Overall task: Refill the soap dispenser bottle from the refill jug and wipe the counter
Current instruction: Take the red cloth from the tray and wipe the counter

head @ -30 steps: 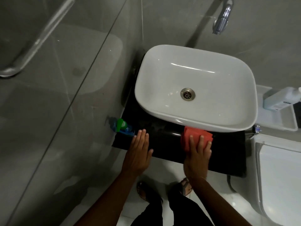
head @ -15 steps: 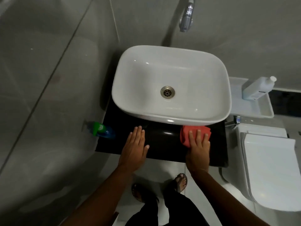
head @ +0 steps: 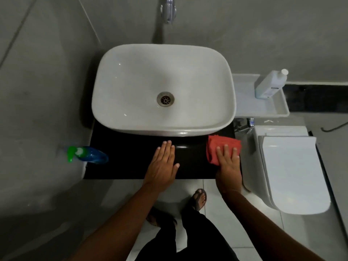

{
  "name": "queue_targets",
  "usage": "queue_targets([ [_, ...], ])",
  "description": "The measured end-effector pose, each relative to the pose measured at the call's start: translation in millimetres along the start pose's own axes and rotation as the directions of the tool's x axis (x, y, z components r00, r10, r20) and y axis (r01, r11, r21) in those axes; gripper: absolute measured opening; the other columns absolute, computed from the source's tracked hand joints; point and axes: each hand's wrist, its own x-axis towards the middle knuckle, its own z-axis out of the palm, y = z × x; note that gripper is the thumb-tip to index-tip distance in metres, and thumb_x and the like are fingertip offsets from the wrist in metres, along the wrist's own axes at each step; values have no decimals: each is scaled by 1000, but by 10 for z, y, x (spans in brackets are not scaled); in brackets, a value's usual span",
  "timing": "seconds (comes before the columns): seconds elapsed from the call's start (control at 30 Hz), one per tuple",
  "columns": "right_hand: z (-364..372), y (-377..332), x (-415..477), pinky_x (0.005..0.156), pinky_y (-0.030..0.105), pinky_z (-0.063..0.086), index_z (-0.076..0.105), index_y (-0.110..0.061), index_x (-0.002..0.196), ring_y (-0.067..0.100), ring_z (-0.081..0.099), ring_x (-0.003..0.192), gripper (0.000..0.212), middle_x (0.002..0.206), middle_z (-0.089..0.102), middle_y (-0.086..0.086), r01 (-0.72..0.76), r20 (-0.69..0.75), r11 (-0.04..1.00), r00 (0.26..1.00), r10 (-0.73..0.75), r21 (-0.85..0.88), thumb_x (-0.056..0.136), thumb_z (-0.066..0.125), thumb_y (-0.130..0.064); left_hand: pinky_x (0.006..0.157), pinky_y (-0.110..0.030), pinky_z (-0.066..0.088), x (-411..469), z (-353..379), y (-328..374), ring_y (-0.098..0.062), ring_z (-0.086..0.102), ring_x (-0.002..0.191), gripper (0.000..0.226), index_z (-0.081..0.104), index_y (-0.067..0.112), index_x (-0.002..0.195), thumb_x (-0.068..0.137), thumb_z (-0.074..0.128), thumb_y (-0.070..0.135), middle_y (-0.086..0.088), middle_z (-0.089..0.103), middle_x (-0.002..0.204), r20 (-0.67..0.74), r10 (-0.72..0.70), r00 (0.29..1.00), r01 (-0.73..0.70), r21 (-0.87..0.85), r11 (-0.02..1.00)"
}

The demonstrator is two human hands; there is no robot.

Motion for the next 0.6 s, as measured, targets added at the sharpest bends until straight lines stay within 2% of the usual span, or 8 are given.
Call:
queue_targets([
  [0.1, 1, 272, -468, 98, 57, 51, 46, -14, 145, 44, 29, 144, 74, 155, 39, 12, 213, 31, 974, 977, -211, -80, 76, 50, 9, 125, -47, 20, 74, -4, 160, -33, 18, 154, 67, 27, -2, 154, 101, 28, 40, -20, 21, 164, 1, 31, 1000, -31, 2, 1000],
  [0.2, -5, 656, -845, 75, 49, 62, 48, -18, 143, 39, 31, 143, 87, 154, 41, 6, 159, 17, 987, 987, -159, -21, 67, 58, 23, 124, -48, 21, 90, 6, 217, -34, 21, 153, 67, 31, -3, 153, 100, 30, 39, -21, 25, 163, 1, 6, 1000, -6, -4, 1000],
  [0.27, -29, 592, -653, 79, 51, 61, 44, -16, 146, 40, 29, 145, 86, 157, 36, 8, 0, 0, 1000, 1000, 0, 7, 71, 57, 23, 124, -48, 22, 95, 24, 228, -35, 23, 153, 66, 32, -3, 152, 100, 31, 38, -21, 26, 163, -9, 8, 1000, -8, 2, 1000],
  [0.33, -66, 390, -332, 96, 54, 53, 40, -15, 149, 41, 22, 147, 80, 159, 31, 10, -121, -22, 991, 992, 122, 56, 78, 51, 20, 124, -47, 22, 117, 46, 247, -34, 23, 153, 66, 32, -2, 152, 100, 31, 38, -21, 26, 163, -18, 30, 999, -30, 11, 999],
  [0.4, -106, 298, -178, 103, 52, 45, 39, -17, 149, 41, 20, 148, 79, 159, 30, 10, -94, 10, 993, 996, 93, 74, 79, 49, 20, 125, -46, 19, 145, 65, 296, -33, 21, 154, 67, 29, -1, 154, 101, 31, 39, -20, 24, 164, 10, 62, 998, -62, 7, 998],
  [0.5, -158, 554, -501, 88, 49, 57, 56, -14, 137, 43, 41, 137, 77, 148, 48, 11, 127, -40, 992, 991, -127, 14, 70, 58, 23, 125, -47, 22, 206, 74, 424, -32, 21, 154, 68, 28, -1, 154, 100, 34, 39, -19, 24, 164, 35, 108, 994, -108, -5, 994],
  [0.57, -274, 821, -766, 74, 40, 62, 58, -19, 135, 37, 55, 128, 81, 143, 55, 6, 93, -61, 992, 994, -88, 85, 66, 58, 24, 124, -47, 22, 253, 59, 558, -32, 21, 154, 68, 28, -1, 154, 99, 35, 39, -20, 25, 164, 49, 141, 989, -141, -4, 990],
  [0.6, -347, 941, -813, 76, 32, 60, 56, -24, 138, 28, 61, 123, 80, 141, 57, 0, 37, -81, 983, 996, -22, 178, 71, 55, 21, 125, -47, 21, 282, 49, 639, -31, 19, 154, 68, 27, 0, 154, 100, 34, 39, -19, 23, 164, 61, 167, 984, -167, -2, 986],
])
